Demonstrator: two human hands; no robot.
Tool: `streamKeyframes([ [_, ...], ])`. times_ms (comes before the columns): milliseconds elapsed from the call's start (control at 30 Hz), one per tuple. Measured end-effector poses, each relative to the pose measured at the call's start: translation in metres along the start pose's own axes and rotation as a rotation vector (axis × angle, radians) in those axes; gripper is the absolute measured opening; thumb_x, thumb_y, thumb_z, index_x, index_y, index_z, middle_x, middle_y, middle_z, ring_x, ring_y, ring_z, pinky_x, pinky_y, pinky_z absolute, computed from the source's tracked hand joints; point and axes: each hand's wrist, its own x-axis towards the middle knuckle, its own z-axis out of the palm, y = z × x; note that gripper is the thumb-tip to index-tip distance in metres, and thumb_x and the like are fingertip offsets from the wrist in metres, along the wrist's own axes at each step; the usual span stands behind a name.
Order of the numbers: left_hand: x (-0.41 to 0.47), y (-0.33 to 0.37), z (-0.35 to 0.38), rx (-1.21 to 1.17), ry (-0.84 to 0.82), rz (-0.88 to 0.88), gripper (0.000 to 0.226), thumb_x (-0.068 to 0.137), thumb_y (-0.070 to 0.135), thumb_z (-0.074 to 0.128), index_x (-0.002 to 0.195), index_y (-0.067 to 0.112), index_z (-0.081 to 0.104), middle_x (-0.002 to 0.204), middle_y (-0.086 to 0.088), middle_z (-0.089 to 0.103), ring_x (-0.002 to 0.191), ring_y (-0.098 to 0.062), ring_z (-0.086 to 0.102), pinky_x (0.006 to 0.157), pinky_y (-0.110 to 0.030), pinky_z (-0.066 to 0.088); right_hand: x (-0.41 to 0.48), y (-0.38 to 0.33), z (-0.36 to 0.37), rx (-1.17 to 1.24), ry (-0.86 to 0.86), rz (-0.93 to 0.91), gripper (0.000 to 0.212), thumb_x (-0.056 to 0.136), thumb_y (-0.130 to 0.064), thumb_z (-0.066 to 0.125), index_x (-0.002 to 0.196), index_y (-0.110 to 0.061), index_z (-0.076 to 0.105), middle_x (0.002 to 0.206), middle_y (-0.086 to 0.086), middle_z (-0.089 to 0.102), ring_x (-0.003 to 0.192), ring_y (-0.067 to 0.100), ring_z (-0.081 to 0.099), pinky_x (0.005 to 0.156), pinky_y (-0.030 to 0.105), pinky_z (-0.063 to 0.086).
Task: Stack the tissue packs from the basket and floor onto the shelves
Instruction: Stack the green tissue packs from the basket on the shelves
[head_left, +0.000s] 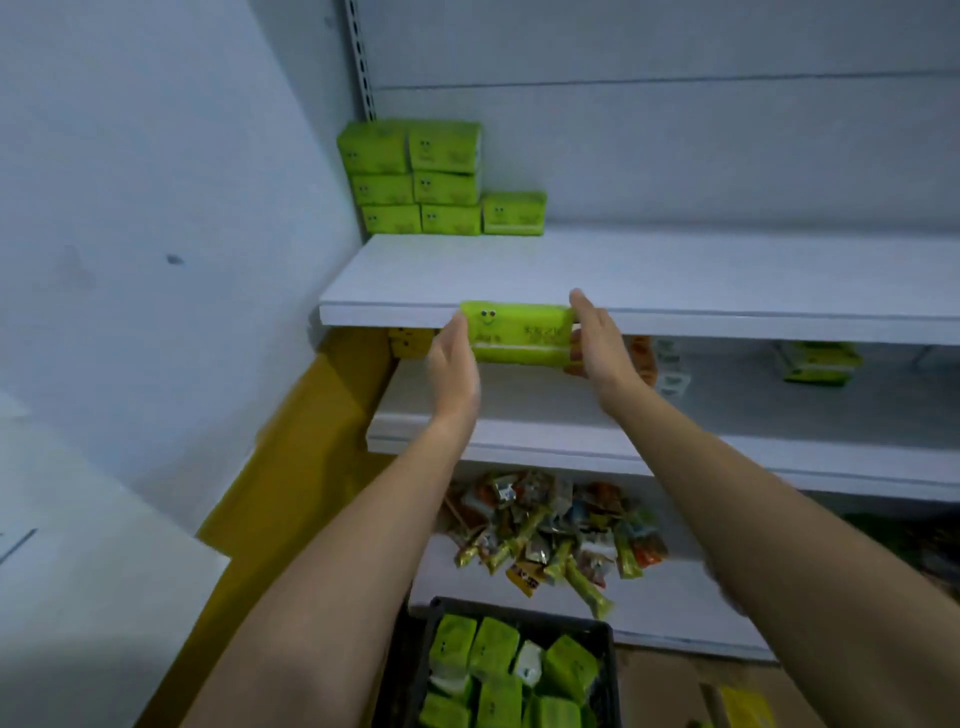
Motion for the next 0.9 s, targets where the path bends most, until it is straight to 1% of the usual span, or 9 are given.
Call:
streamKeyframes([
  [67,0.018,0.012,0.003,0.001,-0.014,0.079,0.037,0.100,0.027,0.038,0.131,0.010,0.049,0.132,0.003,0.050,0.127,-0.013,0.040,0.105,-0.024,0.029,0.011,-0.013,0.006,-0.010,0.031,-0.059,0.037,0.094,-0.050,0.041,0.094,-0.014,0.049,0.083,0.000,0.052,0.073,0.014,0.049,0.069,0.030,0.040],
  [133,0.037,0.023,0.006,-0.017,-0.020,0.132,0.024,0.100,0.026,0.038,0.103,0.016,0.059,0.105,0.010,0.056,0.108,-0.014,0.046,0.094,-0.027,0.035,0.023,-0.023,0.012,-0.031,0.074,-0.123,0.039,0.093,-0.050,0.041,0.092,-0.012,0.052,0.092,0.003,0.056,0.079,0.017,0.050,0.074,0.034,0.042],
  [233,0.066,0.036,0.013,0.002,-0.078,0.132,0.025,0.100,0.033,0.035,0.082,0.026,0.051,0.091,0.005,0.054,0.099,-0.021,0.051,0.090,-0.038,0.040,0.037,-0.035,0.017,-0.008,0.159,-0.180,0.029,0.094,-0.043,0.046,0.087,-0.016,0.051,0.095,0.003,0.054,0.089,0.021,0.052,0.080,0.038,0.042],
  [300,0.081,0.041,0.019,-0.001,-0.141,0.115,0.022,0.099,0.034,0.035,0.084,0.030,0.050,0.095,0.008,0.055,0.105,-0.022,0.052,0.094,-0.041,0.041,0.045,-0.039,0.019,0.024,0.174,-0.209,0.018,0.093,-0.039,0.050,0.093,-0.021,0.048,0.099,-0.002,0.054,0.099,0.023,0.055,0.086,0.036,0.043],
  [467,0.106,0.041,0.026,-0.007,-0.231,0.135,0.024,0.099,0.033,0.037,0.112,0.022,0.053,0.114,0.005,0.053,0.116,-0.020,0.050,0.096,-0.033,0.037,0.057,-0.040,0.023,-0.002,0.177,-0.253,0.042,0.093,-0.034,0.052,0.130,-0.018,0.041,0.122,-0.004,0.050,0.112,0.019,0.052,0.098,0.038,0.043],
  [633,0.120,0.038,0.030,-0.006,-0.262,0.136,0.021,0.099,0.029,0.040,0.115,0.023,0.052,0.118,0.005,0.050,0.118,-0.016,0.046,0.104,-0.032,0.036,0.071,-0.035,0.030,-0.047,0.158,-0.299,0.038,0.092,-0.023,0.054,0.128,-0.016,0.044,0.120,-0.006,0.048,0.099,0.014,0.054,0.089,0.034,0.045],
  [733,0.131,0.036,0.037,-0.010,-0.268,0.156,0.022,0.099,0.027,0.040,0.115,0.019,0.053,0.114,0.004,0.052,0.113,-0.016,0.048,0.094,-0.025,0.039,0.085,-0.036,0.032,-0.023,0.157,-0.276,0.034,0.091,-0.013,0.054,0.123,-0.014,0.045,0.118,-0.003,0.051,0.092,0.013,0.056,0.084,0.030,0.046],
  [800,0.138,0.037,0.044,-0.026,-0.262,0.160,0.016,0.099,0.026,0.041,0.109,0.018,0.051,0.107,0.004,0.053,0.106,-0.014,0.047,0.086,-0.021,0.038,0.098,-0.037,0.028,0.031,0.166,-0.249,0.025,0.089,-0.008,0.053,0.112,-0.013,0.046,0.110,0.002,0.056,0.092,0.012,0.055,0.076,0.019,0.045],
  [900,0.154,0.041,0.061,-0.047,-0.264,0.169,0.017,0.098,0.021,0.043,0.110,0.014,0.054,0.108,0.001,0.053,0.106,-0.012,0.047,0.086,-0.021,0.037,0.118,-0.042,0.020,0.088,0.131,-0.224,0.017,0.090,-0.005,0.051,0.105,-0.012,0.047,0.094,-0.004,0.056,0.087,0.008,0.053,0.066,0.010,0.042],
])
